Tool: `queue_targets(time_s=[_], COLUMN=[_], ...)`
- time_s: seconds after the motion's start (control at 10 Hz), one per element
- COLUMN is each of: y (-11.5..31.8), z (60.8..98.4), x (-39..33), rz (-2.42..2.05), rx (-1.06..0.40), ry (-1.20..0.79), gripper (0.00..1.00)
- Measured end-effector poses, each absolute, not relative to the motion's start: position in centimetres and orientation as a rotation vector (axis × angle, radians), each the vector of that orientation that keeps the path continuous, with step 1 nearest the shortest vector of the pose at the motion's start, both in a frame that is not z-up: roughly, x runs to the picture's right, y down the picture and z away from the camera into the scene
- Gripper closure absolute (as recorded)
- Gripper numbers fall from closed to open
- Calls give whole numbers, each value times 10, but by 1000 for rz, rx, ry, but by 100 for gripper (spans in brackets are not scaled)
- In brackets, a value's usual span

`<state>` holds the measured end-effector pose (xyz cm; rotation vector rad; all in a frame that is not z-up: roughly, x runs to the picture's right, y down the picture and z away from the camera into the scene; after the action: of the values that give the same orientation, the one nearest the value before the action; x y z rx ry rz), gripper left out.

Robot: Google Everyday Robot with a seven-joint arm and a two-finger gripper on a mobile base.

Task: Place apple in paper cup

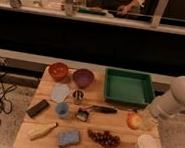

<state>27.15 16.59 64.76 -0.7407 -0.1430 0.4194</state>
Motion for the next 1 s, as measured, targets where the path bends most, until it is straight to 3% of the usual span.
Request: queue_targets(time_s=[1.0], y=[169], z=[644], x=[274], rz=[427], rx=[-746], ry=[-161], gripper=[100])
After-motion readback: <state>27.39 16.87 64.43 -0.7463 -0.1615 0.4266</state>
